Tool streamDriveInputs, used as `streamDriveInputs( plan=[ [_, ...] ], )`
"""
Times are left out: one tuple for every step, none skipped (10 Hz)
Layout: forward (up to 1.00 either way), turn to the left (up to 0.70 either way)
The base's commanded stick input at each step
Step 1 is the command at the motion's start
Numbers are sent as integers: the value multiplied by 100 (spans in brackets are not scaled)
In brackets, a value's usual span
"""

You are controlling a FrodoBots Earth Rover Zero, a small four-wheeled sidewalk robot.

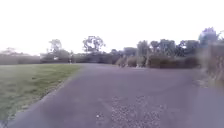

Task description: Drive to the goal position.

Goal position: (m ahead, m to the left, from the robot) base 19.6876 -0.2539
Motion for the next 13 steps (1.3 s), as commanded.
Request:
streamDriveInputs(
  plan=[
    [70,0],
    [70,0],
    [70,0],
    [70,0],
    [70,0],
    [70,0],
    [70,0],
    [70,0],
    [70,0],
    [70,0],
    [70,0],
    [70,0],
    [70,0]
  ],
)
